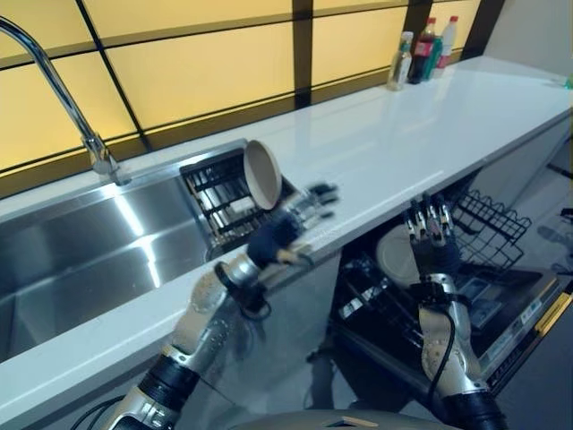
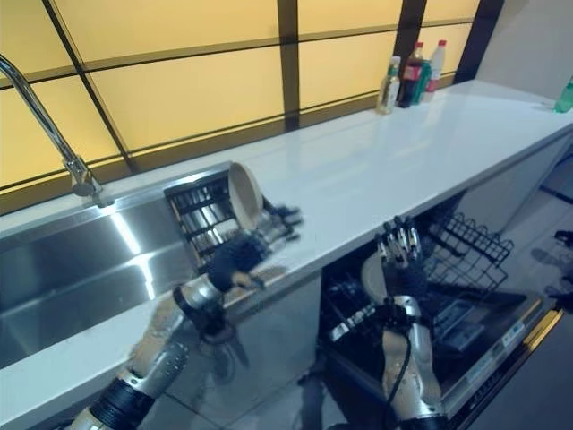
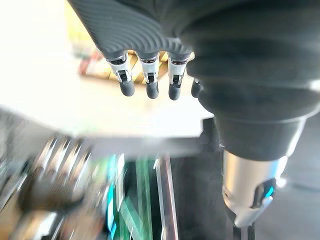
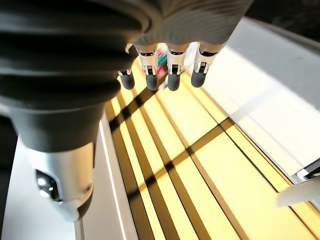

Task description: Pick up plates and place into dishwasher.

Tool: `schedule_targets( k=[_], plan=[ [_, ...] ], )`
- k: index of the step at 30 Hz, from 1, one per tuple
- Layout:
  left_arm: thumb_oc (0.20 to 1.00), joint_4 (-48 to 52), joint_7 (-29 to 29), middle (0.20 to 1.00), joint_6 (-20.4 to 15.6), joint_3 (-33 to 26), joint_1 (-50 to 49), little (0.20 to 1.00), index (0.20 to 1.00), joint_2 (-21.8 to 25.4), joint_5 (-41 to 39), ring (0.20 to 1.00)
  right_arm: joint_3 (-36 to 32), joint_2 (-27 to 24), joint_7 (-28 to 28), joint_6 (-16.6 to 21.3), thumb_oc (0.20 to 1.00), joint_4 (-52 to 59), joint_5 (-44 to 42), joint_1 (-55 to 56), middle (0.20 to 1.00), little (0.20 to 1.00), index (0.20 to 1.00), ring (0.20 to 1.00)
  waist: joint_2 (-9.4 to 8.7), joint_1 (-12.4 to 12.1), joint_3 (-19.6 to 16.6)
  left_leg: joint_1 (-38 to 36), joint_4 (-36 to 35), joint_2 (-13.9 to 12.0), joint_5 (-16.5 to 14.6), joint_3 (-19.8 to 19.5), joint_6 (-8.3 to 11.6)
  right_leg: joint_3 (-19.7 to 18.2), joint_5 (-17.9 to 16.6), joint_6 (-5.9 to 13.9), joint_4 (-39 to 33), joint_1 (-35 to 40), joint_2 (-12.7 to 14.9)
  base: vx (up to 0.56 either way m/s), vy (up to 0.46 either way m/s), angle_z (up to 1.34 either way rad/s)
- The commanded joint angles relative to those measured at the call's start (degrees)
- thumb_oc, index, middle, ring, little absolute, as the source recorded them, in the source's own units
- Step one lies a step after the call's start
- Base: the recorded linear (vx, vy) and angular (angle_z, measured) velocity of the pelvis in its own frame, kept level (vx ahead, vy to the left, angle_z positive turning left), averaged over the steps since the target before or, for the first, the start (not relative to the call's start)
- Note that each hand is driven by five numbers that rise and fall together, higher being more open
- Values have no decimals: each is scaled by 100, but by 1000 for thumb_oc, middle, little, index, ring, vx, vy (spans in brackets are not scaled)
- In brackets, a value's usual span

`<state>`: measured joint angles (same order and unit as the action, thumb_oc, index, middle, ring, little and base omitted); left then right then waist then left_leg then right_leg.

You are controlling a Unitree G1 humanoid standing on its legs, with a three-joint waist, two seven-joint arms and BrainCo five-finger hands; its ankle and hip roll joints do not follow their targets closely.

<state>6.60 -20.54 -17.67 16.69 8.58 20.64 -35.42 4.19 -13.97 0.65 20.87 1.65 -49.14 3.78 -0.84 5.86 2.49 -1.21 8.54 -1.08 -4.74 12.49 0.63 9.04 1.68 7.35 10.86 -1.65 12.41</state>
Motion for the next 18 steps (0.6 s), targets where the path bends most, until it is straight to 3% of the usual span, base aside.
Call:
schedule_targets(
  k=[1, 4, 7, 9, 10, 14, 18],
  plan=[
    [1000, 273, 806, 1000, -307, -239, 498, 1000, 1000, 17, 504, 1000, -129, 34, 99, 366, 1000, 200, -13, -467, 1000, 1000, 1000, 1000, 52, -134, 190, -218, -308, 390, -330, -455, -503, -341, -797, 179, 406, -253, -19, -25, 88, 9],
    [1000, 93, 835, 1000, -214, -199, 700, 1000, 1000, -7, 517, 1000, -56, 8, -117, 433, 1000, 97, 39, -552, 1000, 1000, 1000, 1000, 69, -90, 235, -196, -270, 433, -347, -663, -579, -727, -990, 173, 1159, -579, -158, 26, 48, 47],
    [1000, 151, 665, 1000, 7, -121, 732, 1000, 1000, -94, 512, 1000, -177, -35, -140, 293, 1000, 110, 240, -465, 1000, 1000, 1000, 1000, -36, 83, 253, -154, -117, 469, -408, -1001, -498, -1343, -920, 81, 445, -577, -394, 171, -72, 70],
    [1000, 167, 614, 1000, 50, -102, 740, 1000, 1000, -89, 565, 1000, -255, -100, -50, 270, 1000, 98, 278, -417, 1000, 1000, 1000, 1000, -109, 210, 269, -187, -34, 469, -564, -1170, -429, -1695, -1053, 154, -74, -616, -488, 205, -143, 70],
    [1000, 194, 586, 1000, 36, -118, 678, 1000, 1000, -37, 538, 1000, -325, -139, 106, 212, 1000, 56, 167, -426, 1000, 1000, 1000, 1000, -147, 273, 301, -221, -1, 427, -639, -1201, -407, -1899, -1200, 215, 20, -800, -594, 208, -159, 80],
    [1000, 329, 537, 1000, 125, -264, 508, 1000, 1000, 19, 563, 1000, -670, -308, 480, -71, 1000, -18, -9, -443, 1000, 1000, 1000, 1000, -148, 222, 252, -134, 20, 199, -561, -1331, -282, -1924, -556, 175, -171, -584, -809, 162, -105, 80],
    [1000, 597, 466, 1000, 287, -378, 321, 1000, 1000, 95, 548, 1000, -805, -373, 335, -235, 1000, 335, 36, -286, 1000, 1000, 1000, 1000, -184, 157, 169, -8, -7, 27, -463, -1395, -167, -1699, -236, 34, -297, -411, -868, 142, -73, 8]
  ],
)
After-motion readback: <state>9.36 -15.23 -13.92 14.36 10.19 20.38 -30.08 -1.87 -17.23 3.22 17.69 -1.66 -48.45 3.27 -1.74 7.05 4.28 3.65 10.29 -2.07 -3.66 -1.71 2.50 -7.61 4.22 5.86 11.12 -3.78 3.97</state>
